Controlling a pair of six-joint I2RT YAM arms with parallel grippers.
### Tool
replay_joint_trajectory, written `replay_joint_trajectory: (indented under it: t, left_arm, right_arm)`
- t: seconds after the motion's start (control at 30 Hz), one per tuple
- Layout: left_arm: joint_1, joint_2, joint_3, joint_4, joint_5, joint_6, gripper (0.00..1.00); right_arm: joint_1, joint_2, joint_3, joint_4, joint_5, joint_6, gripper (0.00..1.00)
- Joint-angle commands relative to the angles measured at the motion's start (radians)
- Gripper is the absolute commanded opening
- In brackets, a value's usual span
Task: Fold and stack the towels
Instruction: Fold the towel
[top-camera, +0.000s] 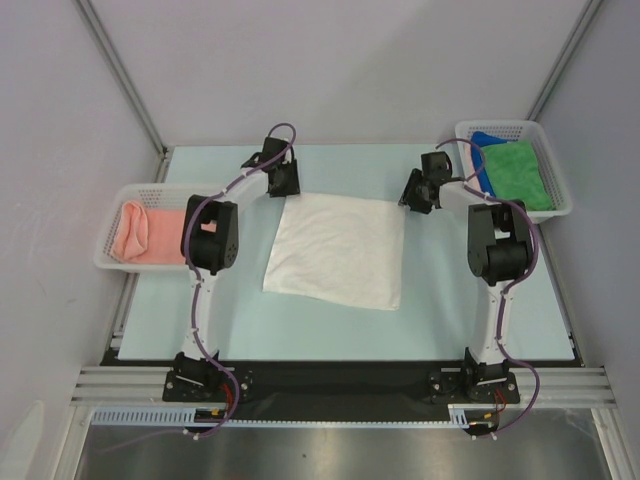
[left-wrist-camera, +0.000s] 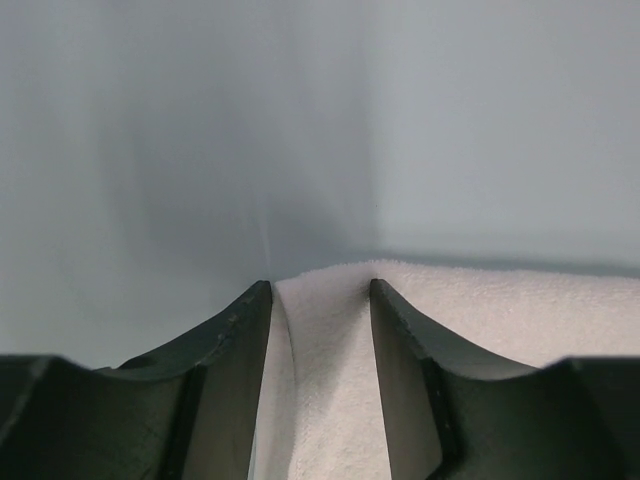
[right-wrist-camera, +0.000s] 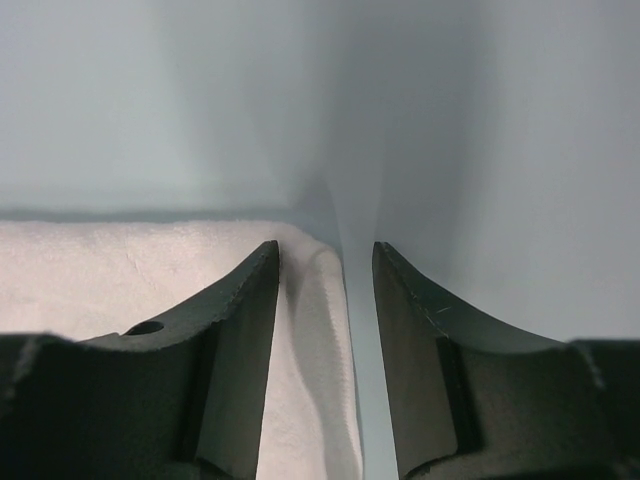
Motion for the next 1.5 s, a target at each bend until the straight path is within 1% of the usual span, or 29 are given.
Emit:
replay_joint_trajectory:
  t: [0.0,0.03,0.1,0.27,0.33,0.43,0.53,0.57,0.67,0.73,0.8,0.83,0.87,0.93,0.97,1.0,1.03,1.07,1.1,1.13,1.17,1.2,1.23,1.27,1.33,1.37,1.43,1.47]
  left_arm:
    - [0.004,-0.003,-0.039,-0.004,0.045,-0.019,0.48]
    - [0.004,-0.004,-0.041,-0.004,0.045,-0.019,0.47]
    - [0.004,-0.005,-0.043,-0.001,0.048,-0.016,0.4]
    - [0.009,-0.006,-0.047,0.001,0.054,-0.02,0.3]
    - [0.008,-0.008,-0.049,0.004,0.057,-0.022,0.28]
    - [0.009,-0.006,-0.047,0.006,0.065,-0.026,0.24]
    - [0.008,-0.008,-0.047,0.009,0.067,-0.03,0.17]
    - [0.008,-0.009,-0.049,0.009,0.065,-0.03,0.13]
    - [0.009,-0.009,-0.049,0.012,0.067,-0.03,0.1]
    - [0.009,-0.009,-0.049,0.015,0.067,-0.03,0.07]
    - [0.009,-0.011,-0.049,0.016,0.068,-0.03,0.04]
    - [0.009,-0.009,-0.049,0.019,0.068,-0.03,0.02]
    - [0.009,-0.009,-0.046,0.018,0.068,-0.03,0.0]
    - [0.009,-0.012,-0.05,0.025,0.071,-0.031,0.0]
    - [0.009,-0.011,-0.052,0.029,0.071,-0.033,0.0]
    - [0.011,-0.018,-0.053,0.036,0.074,-0.033,0.0]
    - [0.009,-0.023,-0.056,0.041,0.068,-0.033,0.0]
    - [0.009,-0.034,-0.075,0.045,0.065,-0.036,0.0]
    - [0.011,-0.05,-0.098,0.086,0.064,-0.037,0.0]
    - [0.009,-0.108,-0.133,0.117,0.059,-0.045,0.0]
    - [0.008,-0.145,-0.212,0.148,0.054,-0.051,0.0]
    - [0.006,-0.182,-0.255,0.215,0.048,-0.054,0.0]
    - [0.004,-0.267,-0.298,0.245,0.041,-0.057,0.0]
    - [-0.003,-0.303,-0.369,0.268,0.012,-0.057,0.0]
    - [-0.014,-0.388,-0.44,0.317,-0.01,-0.053,0.0]
    - [-0.029,-0.475,-0.513,0.34,-0.048,-0.053,0.0]
    - [-0.049,-0.559,-0.587,0.394,-0.08,-0.048,0.0]
    - [-0.074,-0.655,-0.657,0.407,-0.123,-0.046,0.0]
  right_arm:
    - [0.008,-0.077,-0.044,0.025,0.009,-0.015,0.48]
    - [0.006,-0.084,-0.049,0.034,0.006,-0.02,0.48]
    - [0.006,-0.087,-0.052,0.046,0.001,-0.025,0.49]
    - [0.009,-0.077,-0.046,0.066,-0.014,-0.043,0.49]
    - [0.011,-0.068,-0.041,0.068,-0.02,-0.048,0.49]
    - [0.016,-0.041,-0.012,0.04,-0.037,-0.069,0.48]
    - [0.023,-0.039,-0.018,0.037,-0.037,-0.072,0.46]
    - [0.028,-0.041,-0.024,0.032,-0.039,-0.074,0.45]
    - [0.037,-0.044,-0.044,0.055,-0.028,-0.08,0.43]
    - [0.039,-0.027,-0.023,0.037,-0.025,-0.092,0.41]
    - [0.037,-0.015,-0.014,0.032,-0.016,-0.094,0.37]
    - [0.037,-0.01,-0.011,0.032,-0.013,-0.095,0.28]
    - [0.037,-0.005,-0.008,0.031,-0.008,-0.097,0.24]
    - [0.034,0.004,0.005,0.022,0.007,-0.1,0.18]
    - [0.034,0.005,0.008,0.019,0.015,-0.101,0.09]
    - [0.032,0.007,0.014,0.012,0.019,-0.106,0.06]
    - [0.031,0.008,0.022,0.009,0.027,-0.11,0.0]
    - [0.029,0.005,0.025,0.006,0.035,-0.112,0.0]
    - [0.029,-0.001,0.025,0.009,0.044,-0.112,0.0]
    - [0.029,-0.027,0.013,0.018,0.05,-0.117,0.0]
    - [0.031,-0.048,0.0,0.026,0.05,-0.117,0.0]
    - [0.031,-0.071,-0.012,0.034,0.079,-0.115,0.0]
    - [0.035,-0.123,-0.027,0.051,0.085,-0.117,0.0]
    - [0.039,-0.151,-0.062,0.058,0.096,-0.117,0.0]
    - [0.057,-0.217,-0.112,0.089,0.118,-0.115,0.0]
    - [0.066,-0.285,-0.159,0.098,0.14,-0.114,0.0]
    - [0.088,-0.37,-0.22,0.135,0.164,-0.114,0.0]
    - [0.112,-0.459,-0.248,0.146,0.177,-0.117,0.0]
